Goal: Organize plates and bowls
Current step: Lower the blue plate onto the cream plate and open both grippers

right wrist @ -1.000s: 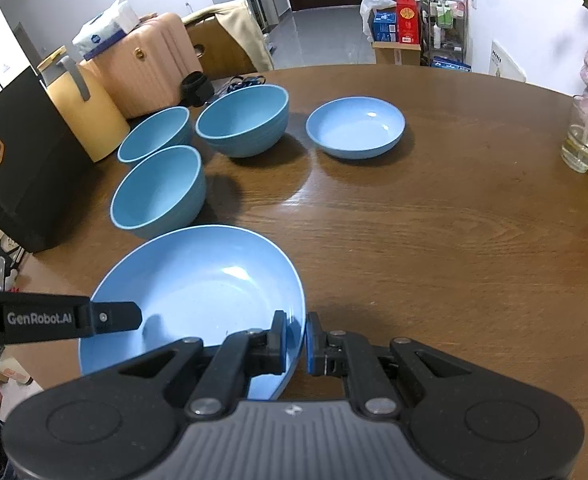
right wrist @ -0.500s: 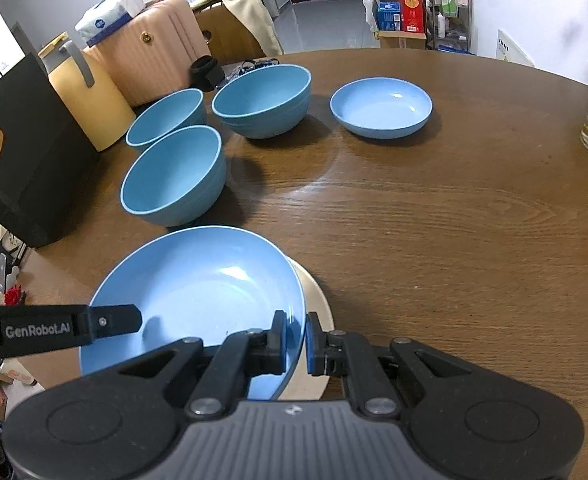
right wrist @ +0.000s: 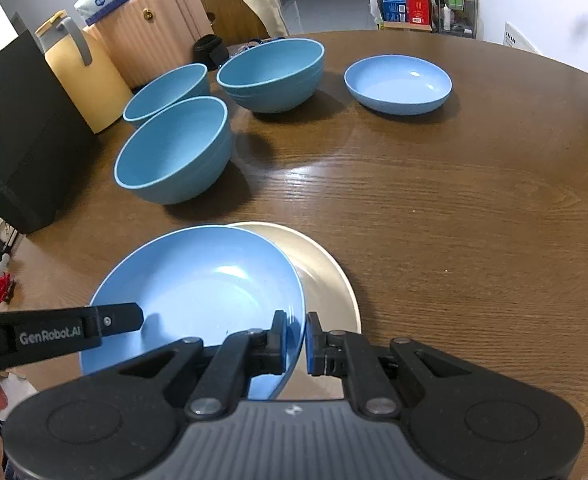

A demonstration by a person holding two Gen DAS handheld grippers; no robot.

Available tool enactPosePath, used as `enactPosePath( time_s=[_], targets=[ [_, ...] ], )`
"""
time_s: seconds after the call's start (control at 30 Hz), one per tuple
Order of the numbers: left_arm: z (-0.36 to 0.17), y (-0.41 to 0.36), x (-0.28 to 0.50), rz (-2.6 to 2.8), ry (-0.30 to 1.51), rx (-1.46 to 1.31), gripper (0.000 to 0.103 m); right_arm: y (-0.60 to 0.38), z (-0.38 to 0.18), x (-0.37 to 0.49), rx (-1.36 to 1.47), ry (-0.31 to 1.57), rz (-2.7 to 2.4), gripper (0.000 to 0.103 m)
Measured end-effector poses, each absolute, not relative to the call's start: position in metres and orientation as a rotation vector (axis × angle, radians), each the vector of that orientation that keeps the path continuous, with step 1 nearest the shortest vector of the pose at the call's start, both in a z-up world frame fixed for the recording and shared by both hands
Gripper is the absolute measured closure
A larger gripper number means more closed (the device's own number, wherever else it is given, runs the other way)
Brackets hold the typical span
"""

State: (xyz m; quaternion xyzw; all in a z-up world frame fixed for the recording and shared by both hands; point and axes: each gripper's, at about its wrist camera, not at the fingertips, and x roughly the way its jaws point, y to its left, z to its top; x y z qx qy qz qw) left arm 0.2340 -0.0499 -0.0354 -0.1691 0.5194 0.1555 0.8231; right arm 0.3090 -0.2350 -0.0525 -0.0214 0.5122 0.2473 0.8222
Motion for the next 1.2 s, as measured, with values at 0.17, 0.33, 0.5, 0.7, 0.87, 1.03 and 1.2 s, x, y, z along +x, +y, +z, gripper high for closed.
enactPosePath(
  time_s=[0.17, 0.33, 0.5, 0.7, 0.87, 1.03, 1.2],
  targets=[
    [-0.048, -0.05, 0.236, 0.326, 1.102, -0.337, 0.086, -0.232, -0.065, 0.311, -0.045, 1.096, 0.507, 0.094],
    [-0.059, -0.048, 0.239, 0.32, 1.103, -0.314, 0.086, -0.226, -0.073, 0.312, -0.066, 1.092, 0.498, 0.094],
    [-0.067, -0.047, 0.24, 0.313, 1.107, -0.303, 0.086, -0.22, -0.078, 0.312, -0.095, 1.083, 0.494, 0.094],
    [-0.075, -0.049, 0.242, 0.299, 1.108, -0.275, 0.086, -0.217, -0.083, 0.312, -0.118, 1.074, 0.484, 0.094],
    [-0.081, -0.051, 0.244, 0.291, 1.11, -0.259, 0.086, -0.216, -0.088, 0.312, -0.115, 1.081, 0.48, 0.094],
    [-0.083, -0.051, 0.245, 0.285, 1.114, -0.254, 0.086, -0.215, -0.089, 0.311, -0.127, 1.074, 0.479, 0.094],
    [-0.085, -0.052, 0.245, 0.278, 1.13, -0.253, 0.086, -0.215, -0.09, 0.31, -0.132, 1.082, 0.476, 0.094]
  ],
)
